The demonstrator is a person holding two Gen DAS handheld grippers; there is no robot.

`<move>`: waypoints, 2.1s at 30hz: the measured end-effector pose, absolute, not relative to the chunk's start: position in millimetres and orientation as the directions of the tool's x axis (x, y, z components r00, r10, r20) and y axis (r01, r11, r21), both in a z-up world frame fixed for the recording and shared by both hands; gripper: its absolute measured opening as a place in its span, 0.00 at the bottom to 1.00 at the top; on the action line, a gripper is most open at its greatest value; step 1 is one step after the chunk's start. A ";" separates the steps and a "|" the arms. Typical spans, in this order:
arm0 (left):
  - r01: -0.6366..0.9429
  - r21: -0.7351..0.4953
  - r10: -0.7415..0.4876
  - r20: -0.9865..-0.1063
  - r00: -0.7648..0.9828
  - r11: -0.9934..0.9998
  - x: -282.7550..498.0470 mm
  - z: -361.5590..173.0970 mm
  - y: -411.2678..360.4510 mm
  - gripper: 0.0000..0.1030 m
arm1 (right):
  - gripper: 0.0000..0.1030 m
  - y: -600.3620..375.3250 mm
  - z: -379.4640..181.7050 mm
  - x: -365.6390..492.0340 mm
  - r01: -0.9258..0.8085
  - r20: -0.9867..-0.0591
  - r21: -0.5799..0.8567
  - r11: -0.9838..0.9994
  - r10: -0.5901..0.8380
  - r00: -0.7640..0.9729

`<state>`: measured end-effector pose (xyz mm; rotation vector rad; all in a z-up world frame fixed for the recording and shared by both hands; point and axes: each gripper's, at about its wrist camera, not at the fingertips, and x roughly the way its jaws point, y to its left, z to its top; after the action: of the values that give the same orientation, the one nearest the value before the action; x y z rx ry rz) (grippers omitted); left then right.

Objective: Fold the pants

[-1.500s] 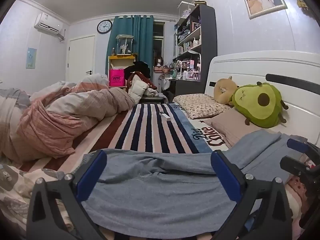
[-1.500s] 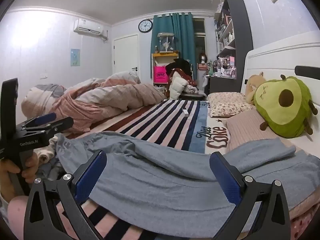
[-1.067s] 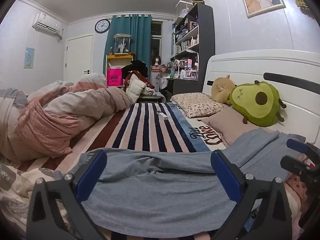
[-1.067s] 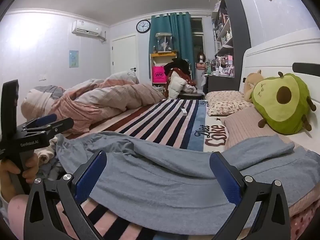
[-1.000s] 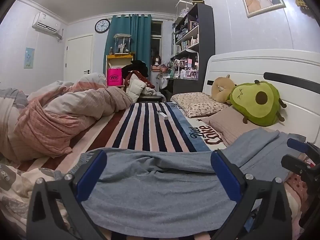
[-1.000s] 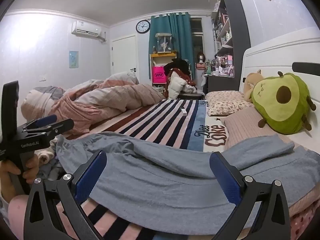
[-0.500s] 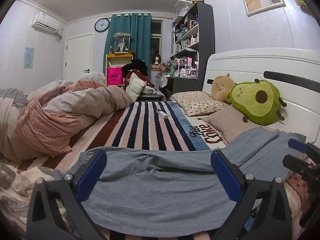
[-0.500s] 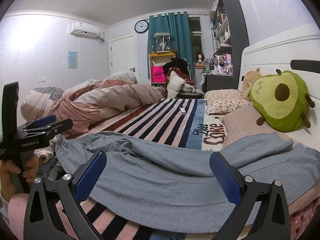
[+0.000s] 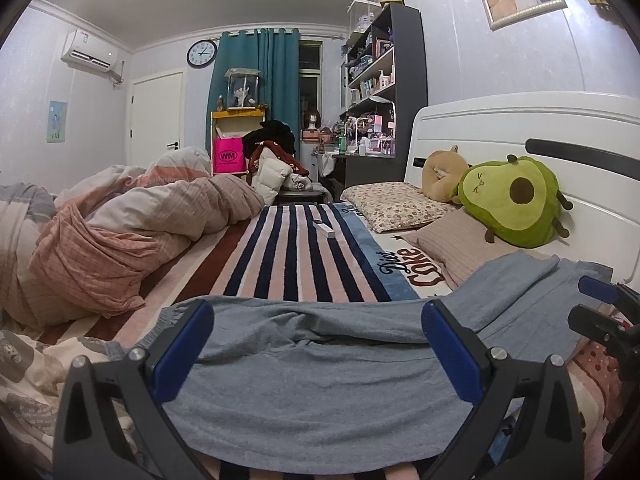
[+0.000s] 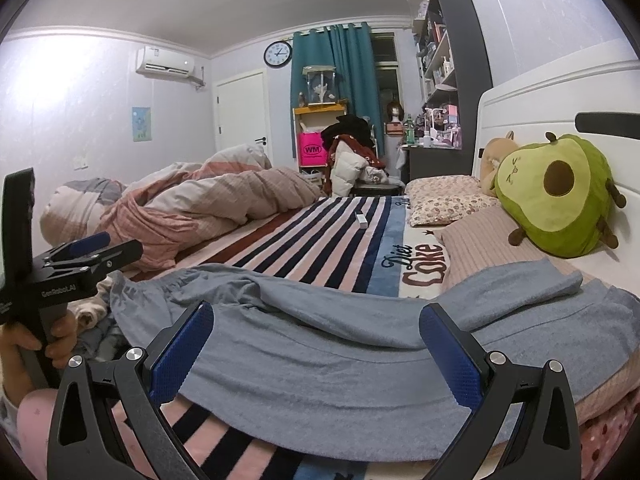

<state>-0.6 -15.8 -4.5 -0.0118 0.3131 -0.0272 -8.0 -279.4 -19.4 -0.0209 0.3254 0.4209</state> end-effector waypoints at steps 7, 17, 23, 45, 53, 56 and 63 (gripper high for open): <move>0.023 -0.027 -0.030 -0.310 0.950 0.999 -0.8 -4.5 -14.0 0.99 | 1.00 -280.1 -20.0 -8.7 -0.409 -0.313 0.053 0.911 0.404 0.859; 0.019 -0.024 -0.026 -0.311 0.950 1.000 -0.3 -3.7 -12.9 0.99 | 1.00 -280.7 -19.8 -8.3 -0.410 -0.313 0.059 0.910 0.407 0.858; 0.026 -0.032 -0.035 -0.310 0.950 0.999 -0.9 -3.5 -12.2 0.99 | 1.00 -280.9 -19.8 -8.2 -0.412 -0.312 0.061 0.909 0.409 0.858; 0.050 -0.045 -0.062 -0.314 0.947 0.998 -0.8 0.2 -30.7 0.99 | 1.00 -280.3 -20.1 -9.1 -0.402 -0.311 0.059 0.914 0.399 0.862; 0.027 -0.080 -0.055 -0.376 0.925 0.996 3.8 -16.2 -8.0 0.99 | 1.00 -301.8 -29.0 -10.1 -0.329 -0.338 0.070 0.942 0.333 0.880; -0.017 -0.098 -0.030 -0.459 0.888 0.995 10.8 -42.3 13.4 0.99 | 1.00 -326.4 -44.5 -4.1 -0.254 -0.388 0.103 0.962 0.274 0.880; -0.100 -0.133 0.002 -0.594 0.804 0.986 19.5 -108.6 34.6 0.99 | 1.00 -378.7 -98.5 11.6 -0.104 -0.528 0.200 0.974 0.196 0.826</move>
<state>19.5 34.6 -108.6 -0.1614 0.6349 0.0548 11.6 -378.7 -98.5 0.1653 0.5771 0.1602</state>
